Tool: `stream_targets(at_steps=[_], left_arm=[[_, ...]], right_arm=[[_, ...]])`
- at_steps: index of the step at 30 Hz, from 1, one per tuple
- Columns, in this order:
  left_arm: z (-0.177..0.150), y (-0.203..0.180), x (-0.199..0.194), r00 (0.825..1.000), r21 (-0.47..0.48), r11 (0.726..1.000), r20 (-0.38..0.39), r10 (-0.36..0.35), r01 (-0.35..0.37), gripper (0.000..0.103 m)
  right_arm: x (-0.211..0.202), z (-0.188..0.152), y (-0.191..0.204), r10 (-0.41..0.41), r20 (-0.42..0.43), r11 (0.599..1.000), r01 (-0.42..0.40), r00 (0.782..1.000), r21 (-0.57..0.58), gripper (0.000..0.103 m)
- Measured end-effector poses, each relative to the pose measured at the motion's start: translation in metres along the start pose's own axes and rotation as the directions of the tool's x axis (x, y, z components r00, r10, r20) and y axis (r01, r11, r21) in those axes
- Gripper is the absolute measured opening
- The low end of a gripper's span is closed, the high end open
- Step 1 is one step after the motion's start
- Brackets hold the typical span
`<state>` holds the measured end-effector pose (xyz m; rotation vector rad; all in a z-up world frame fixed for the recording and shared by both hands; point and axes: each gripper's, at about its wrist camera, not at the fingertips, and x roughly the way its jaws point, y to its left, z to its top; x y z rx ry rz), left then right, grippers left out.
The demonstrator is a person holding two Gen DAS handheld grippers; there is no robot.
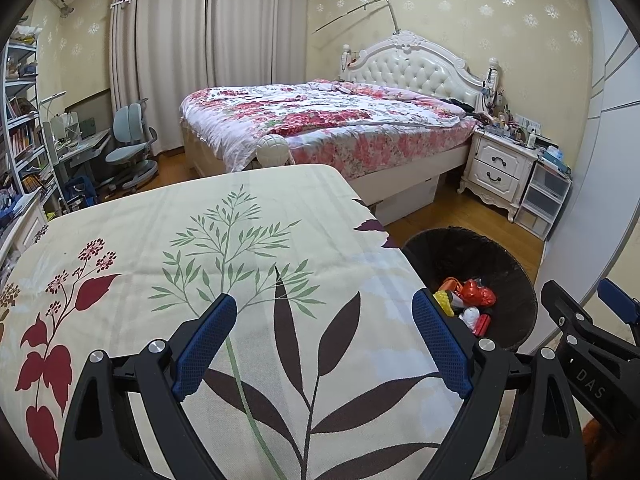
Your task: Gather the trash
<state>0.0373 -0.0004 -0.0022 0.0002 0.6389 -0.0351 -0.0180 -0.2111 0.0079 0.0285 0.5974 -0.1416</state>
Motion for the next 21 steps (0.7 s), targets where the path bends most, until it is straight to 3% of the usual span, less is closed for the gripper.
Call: stream_targets(at_steps=[21], left_arm=[[-0.0049, -0.0026, -0.0003, 1.0, -0.007, 1.0, -0.008, -0.01, 0.01, 0.089]], right_arm=[[0.0002, -0.0003, -0.0003, -0.001, 0.001, 1.0, 0.001, 1.0, 0.0, 0.087]])
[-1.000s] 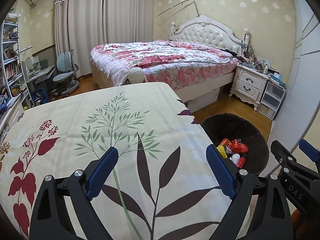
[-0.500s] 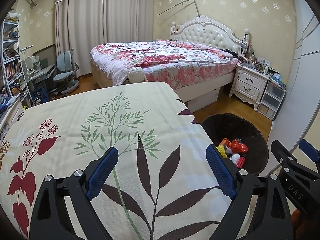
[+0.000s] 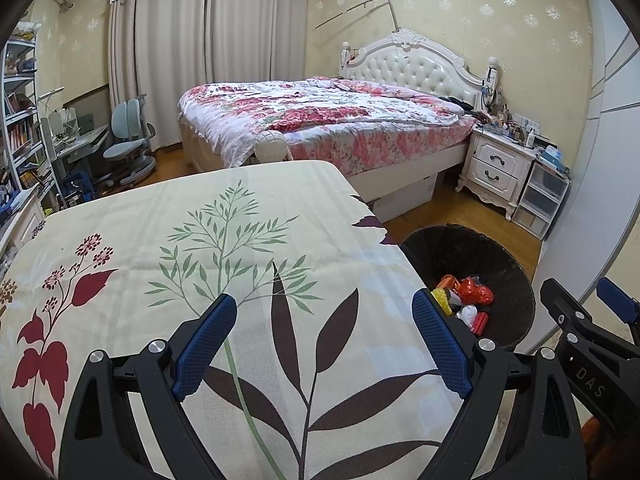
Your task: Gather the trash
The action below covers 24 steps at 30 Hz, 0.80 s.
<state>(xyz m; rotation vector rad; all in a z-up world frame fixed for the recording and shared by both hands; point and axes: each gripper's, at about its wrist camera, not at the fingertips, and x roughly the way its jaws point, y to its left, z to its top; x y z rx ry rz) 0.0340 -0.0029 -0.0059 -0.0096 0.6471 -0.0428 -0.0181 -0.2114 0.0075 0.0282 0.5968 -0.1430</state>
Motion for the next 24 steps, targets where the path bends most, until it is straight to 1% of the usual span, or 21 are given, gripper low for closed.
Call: stream_targets(at_steps=[6, 14, 18, 24], left_arm=[[-0.001, 0.0, -0.001, 1.0, -0.01, 1.0, -0.002, -0.005, 0.005, 0.089], [-0.001, -0.008, -0.003, 1.0, 0.025, 1.0, 0.019, 0.001, -0.002, 0.089], [0.0, -0.008, -0.003, 1.0, 0.027, 1.0, 0.019, -0.002, 0.002, 0.089], [0.001, -0.01, -0.002, 0.999, 0.019, 0.999, 0.012, -0.03, 0.03, 0.089]], right_arm=[[0.0, 0.0, 0.0, 0.0, 0.0, 1.0, 0.0, 1.0, -0.001, 0.087], [0.0, 0.0, 0.001, 0.0, 0.0, 1.0, 0.0, 1.0, -0.001, 0.087], [0.0, 0.0, 0.001, 0.0, 0.0, 1.0, 0.0, 1.0, -0.001, 0.087], [0.0, -0.001, 0.0, -0.003, 0.001, 1.0, 0.003, 1.0, -0.001, 0.087]])
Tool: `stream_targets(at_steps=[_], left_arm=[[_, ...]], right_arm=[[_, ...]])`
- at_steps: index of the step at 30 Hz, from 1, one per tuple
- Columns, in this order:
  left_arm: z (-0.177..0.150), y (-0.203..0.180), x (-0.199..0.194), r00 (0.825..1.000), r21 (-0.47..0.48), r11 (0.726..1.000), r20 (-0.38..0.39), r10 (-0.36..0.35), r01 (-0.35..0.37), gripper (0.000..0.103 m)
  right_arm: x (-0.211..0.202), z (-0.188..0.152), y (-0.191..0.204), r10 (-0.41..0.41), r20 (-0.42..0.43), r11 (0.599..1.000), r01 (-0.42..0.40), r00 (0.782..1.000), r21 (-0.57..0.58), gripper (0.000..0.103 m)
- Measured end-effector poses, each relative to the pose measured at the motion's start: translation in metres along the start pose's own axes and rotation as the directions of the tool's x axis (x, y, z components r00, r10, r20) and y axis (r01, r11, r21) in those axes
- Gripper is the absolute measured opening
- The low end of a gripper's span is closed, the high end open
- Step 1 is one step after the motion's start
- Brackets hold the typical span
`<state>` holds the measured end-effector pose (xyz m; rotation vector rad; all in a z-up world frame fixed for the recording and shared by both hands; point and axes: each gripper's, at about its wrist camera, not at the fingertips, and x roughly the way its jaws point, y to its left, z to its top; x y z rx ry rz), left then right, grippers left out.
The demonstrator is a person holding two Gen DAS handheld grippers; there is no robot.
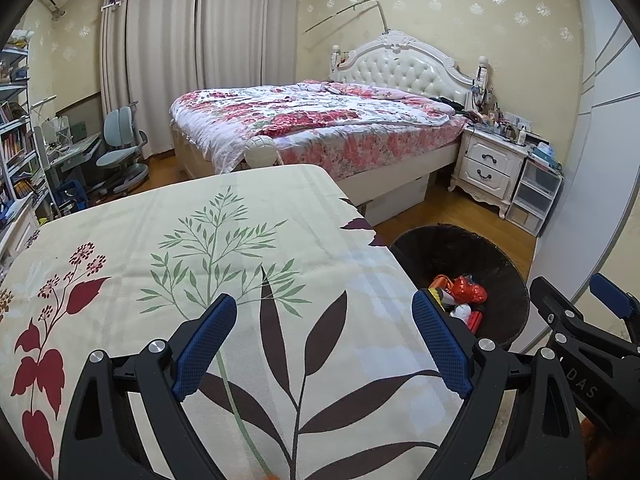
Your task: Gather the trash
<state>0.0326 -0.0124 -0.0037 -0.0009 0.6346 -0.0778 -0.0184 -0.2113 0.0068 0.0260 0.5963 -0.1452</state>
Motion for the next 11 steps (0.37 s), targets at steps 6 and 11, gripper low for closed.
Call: stream_targets(at_steps=[6, 11], left_arm=[[0.002, 0.0, 0.0, 0.999, 0.01, 0.999, 0.015, 0.036, -0.036, 0.089], [0.001, 0.016, 0.005, 0.998, -0.004, 0.998, -0.006, 0.061, -0.061, 0.089]], right_arm=[[-0.002, 0.0, -0.003, 0.006, -0.002, 1.0, -0.006, 1.0, -0.002, 0.087], [0.002, 0.001, 0.003, 0.02, -0.014, 1.0, -0.02, 1.0, -0.012, 0.087]])
